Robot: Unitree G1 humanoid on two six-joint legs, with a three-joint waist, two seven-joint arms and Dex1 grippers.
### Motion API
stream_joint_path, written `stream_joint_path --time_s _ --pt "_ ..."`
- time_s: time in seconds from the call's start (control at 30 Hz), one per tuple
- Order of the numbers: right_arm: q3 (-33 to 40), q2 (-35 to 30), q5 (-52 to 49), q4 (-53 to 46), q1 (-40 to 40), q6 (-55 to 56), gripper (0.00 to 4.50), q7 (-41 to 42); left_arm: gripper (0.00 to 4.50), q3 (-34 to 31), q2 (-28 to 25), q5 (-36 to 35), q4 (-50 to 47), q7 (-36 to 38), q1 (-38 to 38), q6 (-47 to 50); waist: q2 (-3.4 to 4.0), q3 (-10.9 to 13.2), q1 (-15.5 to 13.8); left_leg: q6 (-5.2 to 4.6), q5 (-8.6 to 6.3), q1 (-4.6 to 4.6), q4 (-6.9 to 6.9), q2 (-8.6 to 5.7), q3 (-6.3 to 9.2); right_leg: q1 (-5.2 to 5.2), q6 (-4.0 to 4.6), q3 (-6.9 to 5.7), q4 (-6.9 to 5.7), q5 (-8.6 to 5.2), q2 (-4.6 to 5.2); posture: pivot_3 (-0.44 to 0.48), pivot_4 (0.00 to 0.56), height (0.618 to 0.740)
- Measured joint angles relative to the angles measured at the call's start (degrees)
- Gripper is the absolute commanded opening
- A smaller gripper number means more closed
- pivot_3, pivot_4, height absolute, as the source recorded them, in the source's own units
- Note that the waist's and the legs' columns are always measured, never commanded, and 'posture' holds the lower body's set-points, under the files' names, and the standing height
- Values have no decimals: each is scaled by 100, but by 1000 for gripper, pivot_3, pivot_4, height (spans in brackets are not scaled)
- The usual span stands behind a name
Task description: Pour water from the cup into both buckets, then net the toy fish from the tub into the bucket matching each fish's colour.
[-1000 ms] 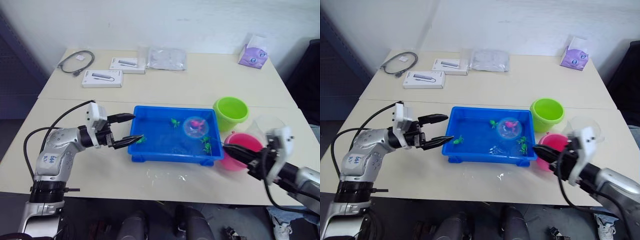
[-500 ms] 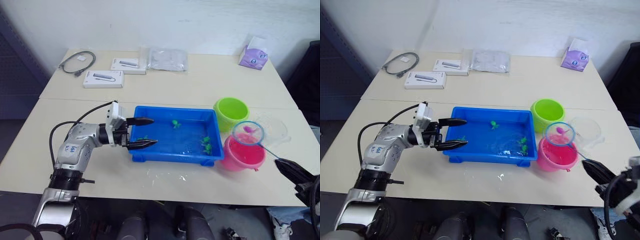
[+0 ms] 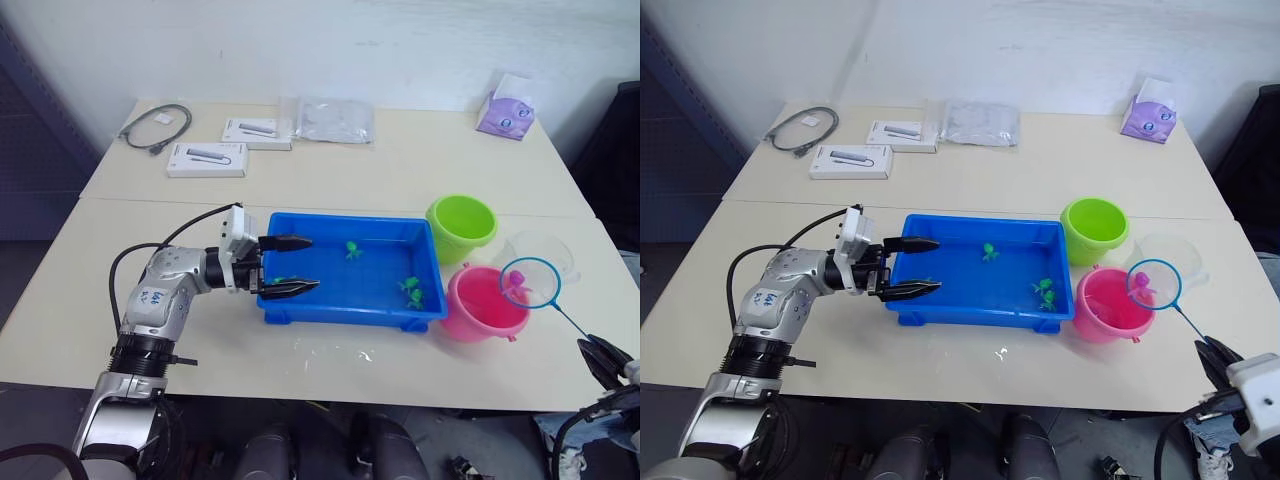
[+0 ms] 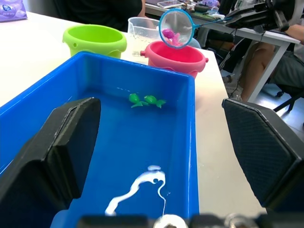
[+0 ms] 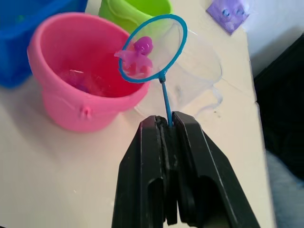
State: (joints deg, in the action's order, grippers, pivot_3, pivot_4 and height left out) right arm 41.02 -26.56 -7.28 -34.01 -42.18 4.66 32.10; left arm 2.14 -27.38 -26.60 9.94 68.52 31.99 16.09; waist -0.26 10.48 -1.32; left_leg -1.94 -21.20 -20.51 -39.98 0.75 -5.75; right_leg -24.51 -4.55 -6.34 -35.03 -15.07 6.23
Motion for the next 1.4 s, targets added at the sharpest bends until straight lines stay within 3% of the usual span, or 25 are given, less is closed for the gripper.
stream_joint_path --time_s 0.2,0.57,0.73,0.87,0.97,1.13,1.2,1.27,1.4 --pt "83 -262 1586 659 20 2051 0 -373 4400 0 1 0 -2 0 -81 -38 0 0 9 4 -1 12 2 4 -12 2 2 14 -5 -1 1 0 150 740" --pt "465 -527 3393 1586 180 3818 0 -1530 4400 -3 -2 0 -12 -16 -158 -227 0 0 15 8 -1 20 1 6 -22 4 4 25 -10 -2 4 0 150 740" --pt "-44 -979 1445 1102 292 2981 0 -925 4400 -52 -21 0 -15 -24 -193 -251 0 0 82 8 0 29 1 15 -20 10 9 27 -20 -5 15 0 150 740" --pt "-426 -1856 -336 229 784 1637 0 -203 4400 -106 -36 1 -30 -41 -258 -268 0 0 135 7 1 32 -6 14 -18 10 11 24 -34 -6 21 0 150 740" --pt "-703 -2558 -974 -199 1331 746 0 215 4400 -118 -37 6 -40 -89 -321 -289 -1 1 118 5 1 31 -7 13 -13 10 12 19 -35 -6 22 0 150 740" --pt "-1776 -3648 -1038 27 2510 -48 0 1170 4400 -158 -16 9 -92 -248 -416 -299 -8 3 38 0 2 21 -8 8 -9 7 11 9 -27 -6 24 0 150 740" --pt "-1882 -3688 -973 143 2578 -118 0 1284 4400 -156 -5 9 -104 -262 -428 -300 -9 3 -24 0 2 16 -8 6 -4 7 10 0 -21 -6 24 0 150 740" --pt "-2772 -4023 -559 781 3739 -80 0 1713 4400 -217 24 10 -218 -397 -594 -303 -10 2 27 -11 1 17 -15 2 -21 9 -4 7 -10 4 28 0 150 740" --pt "-3440 -4093 -175 1310 4407 70 0 2247 4400 -235 54 8 -359 -518 -684 -305 -12 2 4 -7 1 15 -9 6 -12 10 0 0 -6 2 29 0 150 740"
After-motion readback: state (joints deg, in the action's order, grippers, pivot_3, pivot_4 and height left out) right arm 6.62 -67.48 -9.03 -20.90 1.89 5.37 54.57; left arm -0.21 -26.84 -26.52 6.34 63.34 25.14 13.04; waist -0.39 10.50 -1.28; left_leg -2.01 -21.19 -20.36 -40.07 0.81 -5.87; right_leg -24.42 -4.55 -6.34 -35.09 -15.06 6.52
